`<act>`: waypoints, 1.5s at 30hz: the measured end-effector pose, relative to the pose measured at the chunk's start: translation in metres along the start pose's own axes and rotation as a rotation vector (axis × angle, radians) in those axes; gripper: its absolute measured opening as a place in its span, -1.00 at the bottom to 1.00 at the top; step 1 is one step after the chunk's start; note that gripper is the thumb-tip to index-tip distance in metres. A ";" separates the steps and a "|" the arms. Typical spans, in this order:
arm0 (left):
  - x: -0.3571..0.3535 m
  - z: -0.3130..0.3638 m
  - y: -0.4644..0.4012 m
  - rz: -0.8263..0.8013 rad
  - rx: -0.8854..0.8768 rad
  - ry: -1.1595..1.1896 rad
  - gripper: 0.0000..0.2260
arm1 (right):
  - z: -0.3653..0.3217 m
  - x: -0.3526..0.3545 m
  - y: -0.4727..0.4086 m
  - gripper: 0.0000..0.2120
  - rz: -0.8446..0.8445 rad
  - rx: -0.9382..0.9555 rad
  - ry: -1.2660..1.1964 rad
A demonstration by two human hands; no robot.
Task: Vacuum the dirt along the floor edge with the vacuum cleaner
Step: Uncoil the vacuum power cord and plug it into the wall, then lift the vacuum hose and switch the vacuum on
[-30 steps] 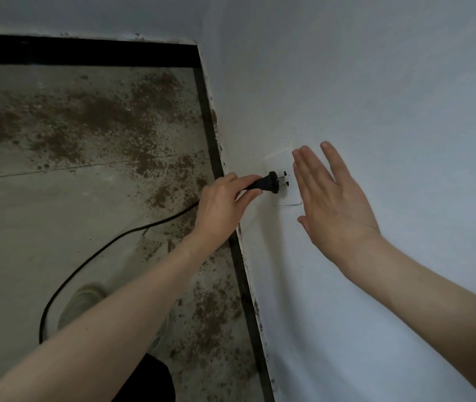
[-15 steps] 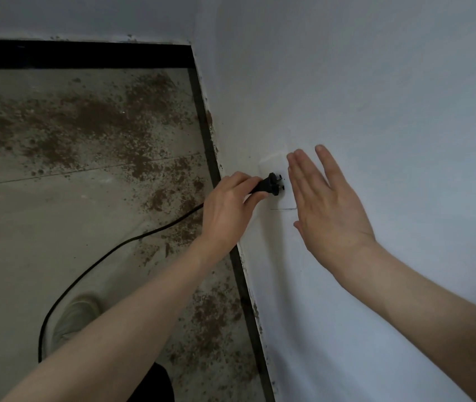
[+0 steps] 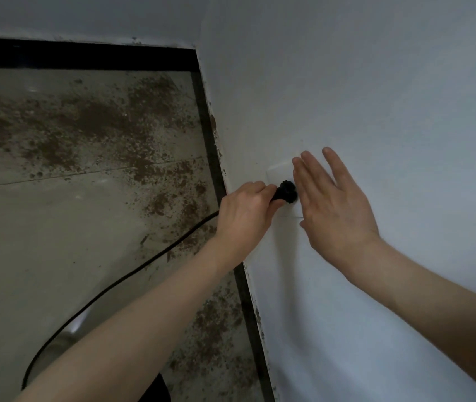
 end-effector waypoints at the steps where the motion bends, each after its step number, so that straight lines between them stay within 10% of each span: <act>1: -0.001 -0.001 0.001 0.003 0.007 0.021 -0.82 | 0.002 0.001 0.000 -0.28 0.001 -0.007 -0.001; 12: -0.009 0.003 -0.002 0.005 0.032 0.029 -0.86 | 0.007 0.004 -0.006 -0.27 -0.034 -0.069 -0.003; 19: -0.010 -0.004 -0.008 -0.333 0.083 0.101 -0.69 | 0.015 0.018 0.003 -0.30 -0.107 -0.109 -0.049; 30: -0.020 -0.017 -0.010 -0.329 0.536 0.448 -0.73 | 0.019 0.013 0.013 -0.26 -0.109 -0.097 -0.090; 37: 0.031 -0.006 -0.008 -0.584 0.290 0.170 -0.57 | 0.043 0.041 0.029 -0.35 -0.113 -0.112 -0.545; 45: 0.234 0.026 -0.006 -0.502 0.163 -0.291 -0.42 | 0.104 0.128 0.095 -0.24 -0.030 -0.195 -1.193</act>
Point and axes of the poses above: each hand's wrist, its own y-axis away from the middle knuckle, its own x-axis out of the back of the hand, z = x × y, the point moved 5 cm from there along -y, towards the middle knuckle, and after that the axes turned 8 degrees about -x, right-handed, at the moved point
